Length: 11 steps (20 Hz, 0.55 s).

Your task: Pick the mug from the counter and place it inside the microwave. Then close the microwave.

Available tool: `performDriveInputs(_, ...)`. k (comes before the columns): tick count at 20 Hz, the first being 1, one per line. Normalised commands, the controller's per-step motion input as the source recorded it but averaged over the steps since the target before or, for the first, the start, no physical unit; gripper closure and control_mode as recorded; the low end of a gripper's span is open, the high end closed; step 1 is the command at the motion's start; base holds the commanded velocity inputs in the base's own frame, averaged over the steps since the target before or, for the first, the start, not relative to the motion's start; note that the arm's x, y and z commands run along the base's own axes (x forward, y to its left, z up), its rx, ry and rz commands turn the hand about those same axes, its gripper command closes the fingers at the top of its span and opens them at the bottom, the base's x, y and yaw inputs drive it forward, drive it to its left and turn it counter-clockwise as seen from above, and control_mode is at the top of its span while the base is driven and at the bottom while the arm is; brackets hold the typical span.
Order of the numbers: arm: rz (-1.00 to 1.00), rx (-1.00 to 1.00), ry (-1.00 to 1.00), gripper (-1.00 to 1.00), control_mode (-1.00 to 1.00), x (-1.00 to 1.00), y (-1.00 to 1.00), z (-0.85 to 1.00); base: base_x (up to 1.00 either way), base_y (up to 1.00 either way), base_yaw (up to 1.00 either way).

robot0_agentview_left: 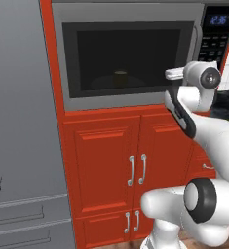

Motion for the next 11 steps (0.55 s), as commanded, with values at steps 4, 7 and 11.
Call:
performDriveInputs(4,0.00,0.00,0.00,-1.00,-1.00,0.64,-0.05,0.00,0.00,0.00,0.00)
performDriveInputs(7,0.00,0.00,0.00,-1.00,-1.00,0.65,-0.06,0.00,0.00,0.00,0.00)
performDriveInputs(11,0.00,0.00,0.00,-1.00,-1.00,0.46,-0.06,0.00,0.00,0.00,0.00)
